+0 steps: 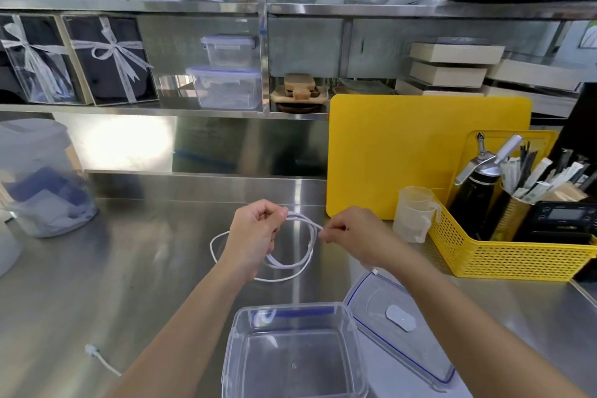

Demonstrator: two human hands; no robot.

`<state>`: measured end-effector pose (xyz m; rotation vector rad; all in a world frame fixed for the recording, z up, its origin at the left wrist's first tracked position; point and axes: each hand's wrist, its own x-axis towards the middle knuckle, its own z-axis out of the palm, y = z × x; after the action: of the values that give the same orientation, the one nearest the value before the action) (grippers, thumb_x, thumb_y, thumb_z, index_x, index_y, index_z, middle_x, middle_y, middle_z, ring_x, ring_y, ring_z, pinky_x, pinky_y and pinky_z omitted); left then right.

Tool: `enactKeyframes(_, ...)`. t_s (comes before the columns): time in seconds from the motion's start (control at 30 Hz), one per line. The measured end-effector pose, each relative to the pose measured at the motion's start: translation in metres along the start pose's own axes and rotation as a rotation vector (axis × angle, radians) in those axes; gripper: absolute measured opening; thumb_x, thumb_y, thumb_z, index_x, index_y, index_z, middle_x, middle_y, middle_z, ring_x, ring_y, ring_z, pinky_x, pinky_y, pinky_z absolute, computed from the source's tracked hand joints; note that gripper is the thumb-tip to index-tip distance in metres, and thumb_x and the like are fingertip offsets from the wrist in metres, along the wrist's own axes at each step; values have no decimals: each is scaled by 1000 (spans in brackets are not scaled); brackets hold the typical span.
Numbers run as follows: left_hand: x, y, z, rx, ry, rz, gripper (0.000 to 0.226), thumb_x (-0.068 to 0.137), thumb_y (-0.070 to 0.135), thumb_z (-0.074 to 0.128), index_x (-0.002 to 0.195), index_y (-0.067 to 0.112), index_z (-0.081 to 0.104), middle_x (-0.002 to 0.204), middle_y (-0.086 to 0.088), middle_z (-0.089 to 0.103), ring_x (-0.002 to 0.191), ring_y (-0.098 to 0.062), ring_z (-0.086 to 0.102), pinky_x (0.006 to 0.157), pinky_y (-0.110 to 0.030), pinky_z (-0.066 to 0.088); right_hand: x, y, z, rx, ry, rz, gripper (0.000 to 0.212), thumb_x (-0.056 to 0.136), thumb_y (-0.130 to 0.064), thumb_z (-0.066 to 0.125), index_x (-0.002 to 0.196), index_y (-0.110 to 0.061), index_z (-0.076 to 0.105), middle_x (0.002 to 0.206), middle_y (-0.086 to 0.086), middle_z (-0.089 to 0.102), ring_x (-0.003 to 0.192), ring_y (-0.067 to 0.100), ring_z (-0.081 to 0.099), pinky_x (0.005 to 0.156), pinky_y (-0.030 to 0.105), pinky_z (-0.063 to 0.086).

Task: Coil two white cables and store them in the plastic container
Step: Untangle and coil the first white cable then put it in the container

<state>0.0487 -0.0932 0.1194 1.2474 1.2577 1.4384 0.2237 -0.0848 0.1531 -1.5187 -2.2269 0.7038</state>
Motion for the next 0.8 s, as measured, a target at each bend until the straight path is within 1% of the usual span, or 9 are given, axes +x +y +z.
enactKeyframes(0.03,0,-2,1,74,3,41,28,88,7,58,61,15,62,36,13,40,33,-3,29,34,-15,26,-2,0,-3,10,-49,10,24,86,-26,60,71,-8,66,56,0,53,51,13,46,48,25,37)
enactKeyframes(0.1,1,-4,2,153,8,84,27,88,7,59,61,14,61,35,13,41,33,-4,30,36,-14,26,-5,-1,-8,254,-90,-6,21,84,-17,63,65,-8,63,48,-2,56,43,10,51,44,21,42)
enactKeyframes(0.2,2,-5,3,51,-31,16,27,88,5,58,61,10,60,36,13,37,33,-5,27,34,-15,23,-6,-2,-9,739,-59,-26,9,81,-1,64,72,2,65,57,11,66,51,19,67,52,23,57)
enactKeyframes(0.3,0,-3,4,-40,-86,-80,32,89,6,57,57,13,60,39,10,37,34,-4,26,32,-15,24,-4,-3,-1,903,25,-15,13,77,4,66,67,-4,66,54,10,68,54,21,69,56,23,59)
enactKeyframes(0.37,-1,-3,2,-117,-107,-147,36,89,6,57,54,14,60,42,7,36,34,-4,25,31,-15,23,-3,0,8,837,114,-34,16,76,4,66,65,-7,67,50,5,67,50,18,66,52,21,56)
enactKeyframes(0.43,-3,-6,-3,-165,-130,-197,39,89,6,55,52,15,61,44,6,37,34,-3,25,31,-13,23,-3,4,17,622,197,-68,13,76,0,69,67,-9,66,53,0,63,50,9,59,50,17,49)
enactKeyframes(0.53,-6,-10,-8,-215,-170,-245,45,91,6,53,48,16,62,44,6,41,33,-2,27,30,-13,24,-5,10,28,392,263,-127,3,76,-8,70,74,-7,68,68,1,60,63,10,52,62,25,44)
enactKeyframes(0.7,-7,-7,-2,-139,-161,-208,44,91,8,54,49,18,62,45,6,39,34,-2,28,31,-14,25,-9,12,35,365,416,-229,6,80,-8,66,77,-3,66,68,0,58,60,4,49,59,20,41)
enactKeyframes(0.8,-6,-5,-2,-112,-147,-202,45,91,9,54,49,19,63,45,5,39,34,-3,28,31,-14,26,-9,14,36,429,378,-192,7,81,-9,65,75,-7,63,64,-2,55,56,2,47,53,12,37)
